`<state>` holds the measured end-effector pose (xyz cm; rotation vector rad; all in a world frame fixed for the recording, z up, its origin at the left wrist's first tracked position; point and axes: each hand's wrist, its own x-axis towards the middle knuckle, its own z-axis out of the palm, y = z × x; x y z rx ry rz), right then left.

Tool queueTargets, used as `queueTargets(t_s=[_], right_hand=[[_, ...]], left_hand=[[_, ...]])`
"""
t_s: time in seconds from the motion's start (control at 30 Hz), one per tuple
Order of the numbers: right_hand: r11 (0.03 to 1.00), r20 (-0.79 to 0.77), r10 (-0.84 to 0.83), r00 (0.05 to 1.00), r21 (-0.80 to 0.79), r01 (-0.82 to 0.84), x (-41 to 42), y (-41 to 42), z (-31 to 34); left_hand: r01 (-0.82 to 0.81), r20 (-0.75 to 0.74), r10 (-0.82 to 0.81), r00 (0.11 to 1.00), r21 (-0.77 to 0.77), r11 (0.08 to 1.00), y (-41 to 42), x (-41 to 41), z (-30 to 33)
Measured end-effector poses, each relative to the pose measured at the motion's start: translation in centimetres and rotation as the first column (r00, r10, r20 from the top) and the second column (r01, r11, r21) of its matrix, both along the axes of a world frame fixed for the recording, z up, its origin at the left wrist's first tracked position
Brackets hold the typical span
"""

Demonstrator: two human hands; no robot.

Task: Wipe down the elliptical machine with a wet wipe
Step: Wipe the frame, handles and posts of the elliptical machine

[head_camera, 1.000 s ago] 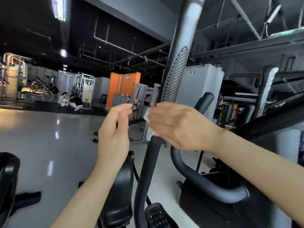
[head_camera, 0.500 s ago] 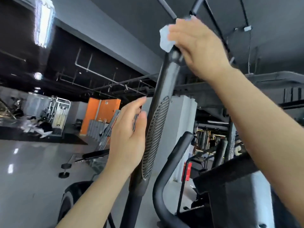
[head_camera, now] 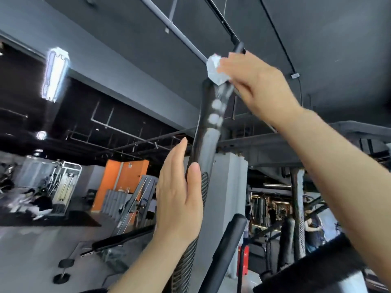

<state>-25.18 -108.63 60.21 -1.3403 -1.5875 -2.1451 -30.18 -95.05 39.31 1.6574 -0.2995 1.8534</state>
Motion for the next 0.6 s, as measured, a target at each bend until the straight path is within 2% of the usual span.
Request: queueTargets(t_s=[0.07, 0.1, 0.27, 0.37, 0.47, 0.53, 0.6], right_hand=[[0.974, -0.195, 0.228, 0.954, 0.036, -0.226, 0.7, 1.2, -2.6], [0.944, -0.246, 0.33, 0.911, 0.077, -0.321, 1.0, 2.1, -4.4], [0.814, -0.343, 0.578, 0.74, 0.18, -0.552, 1.6, 5.8, -14.1], [0.787, -0.367, 0.615, 0.698, 0.229, -0.573, 0.9, 5.8, -14.4], [0.795, -0.282, 0.6, 0.748, 0.316, -0.518, 0.8, 5.0, -10.1], [0.816, -0.282, 0.574, 0.769, 0.282, -0.505, 0.9, 5.0, -7.2], [0.816, -0.328, 0.577, 0.748, 0.228, -0.531, 1.0, 5.6, -6.7]], left_hand=[[0.048, -0.004, -0.048, 0.999, -0.015, 0.999, 0.0, 0.0, 0.0], [0.081, -0.004, -0.081, 0.997, -0.026, 0.996, 0.1, 0.0, 0.1], [0.258, -0.003, -0.26, 0.966, -0.102, 0.961, 0.1, -0.4, 0.2], [0.254, -0.011, -0.256, 0.967, -0.094, 0.963, -0.1, -0.5, -0.1], [0.244, -0.04, -0.248, 0.968, -0.086, 0.966, -0.2, -0.5, -0.2], [0.266, -0.037, -0.271, 0.962, -0.105, 0.958, -0.1, -0.6, -0.1], [0.3, -0.033, -0.306, 0.951, -0.132, 0.945, -0.1, -0.7, 0.0]])
